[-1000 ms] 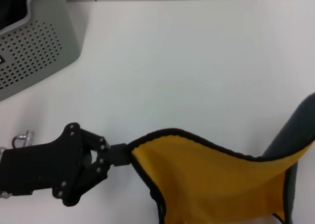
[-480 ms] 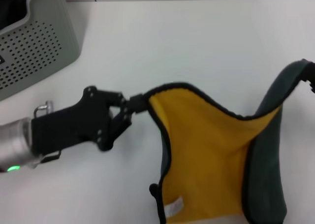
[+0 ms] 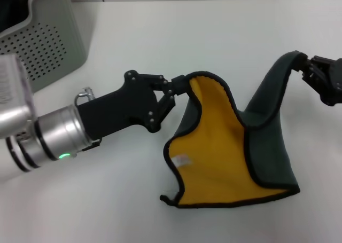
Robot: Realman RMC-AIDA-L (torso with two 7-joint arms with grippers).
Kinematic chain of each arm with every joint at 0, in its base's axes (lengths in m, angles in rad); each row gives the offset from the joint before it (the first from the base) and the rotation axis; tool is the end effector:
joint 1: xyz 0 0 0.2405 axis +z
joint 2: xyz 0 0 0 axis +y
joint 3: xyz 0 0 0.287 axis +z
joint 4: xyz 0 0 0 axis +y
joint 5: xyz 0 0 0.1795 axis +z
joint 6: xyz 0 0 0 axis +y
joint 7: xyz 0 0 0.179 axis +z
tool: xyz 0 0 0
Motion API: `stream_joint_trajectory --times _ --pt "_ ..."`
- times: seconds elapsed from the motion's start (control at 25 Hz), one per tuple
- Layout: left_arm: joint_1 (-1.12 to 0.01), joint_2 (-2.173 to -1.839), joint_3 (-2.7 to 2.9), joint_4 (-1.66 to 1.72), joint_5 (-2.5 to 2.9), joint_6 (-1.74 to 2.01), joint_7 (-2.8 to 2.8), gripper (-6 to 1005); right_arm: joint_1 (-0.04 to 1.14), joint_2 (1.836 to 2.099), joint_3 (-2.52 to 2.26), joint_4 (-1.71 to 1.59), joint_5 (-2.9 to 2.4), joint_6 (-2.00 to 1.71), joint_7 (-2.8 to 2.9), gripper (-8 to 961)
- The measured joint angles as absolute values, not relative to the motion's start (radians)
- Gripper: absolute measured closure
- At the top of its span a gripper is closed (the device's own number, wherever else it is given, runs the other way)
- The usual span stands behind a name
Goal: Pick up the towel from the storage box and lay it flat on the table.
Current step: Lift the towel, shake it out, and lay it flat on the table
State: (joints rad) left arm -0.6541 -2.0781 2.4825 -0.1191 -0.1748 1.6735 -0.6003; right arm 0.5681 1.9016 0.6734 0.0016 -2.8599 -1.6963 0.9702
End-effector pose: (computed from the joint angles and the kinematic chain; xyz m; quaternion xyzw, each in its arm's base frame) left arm -0.2120 0.3129 -0.0773 -0.8902 -0.0713 -0.4080 0.1898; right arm 0.2476 0.3302 -0.0008 -0.8381 0.2187 0.4629 0.1883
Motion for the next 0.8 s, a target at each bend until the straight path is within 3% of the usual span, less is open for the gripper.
stream_joint_trajectory --times 0.8 --pt "-0.640 -2.099 2.476 0.046 -0.272 1.244 -0.395 996 0.610 1.945 0.673 0.006 -2.797 -1.394 0.966 922"
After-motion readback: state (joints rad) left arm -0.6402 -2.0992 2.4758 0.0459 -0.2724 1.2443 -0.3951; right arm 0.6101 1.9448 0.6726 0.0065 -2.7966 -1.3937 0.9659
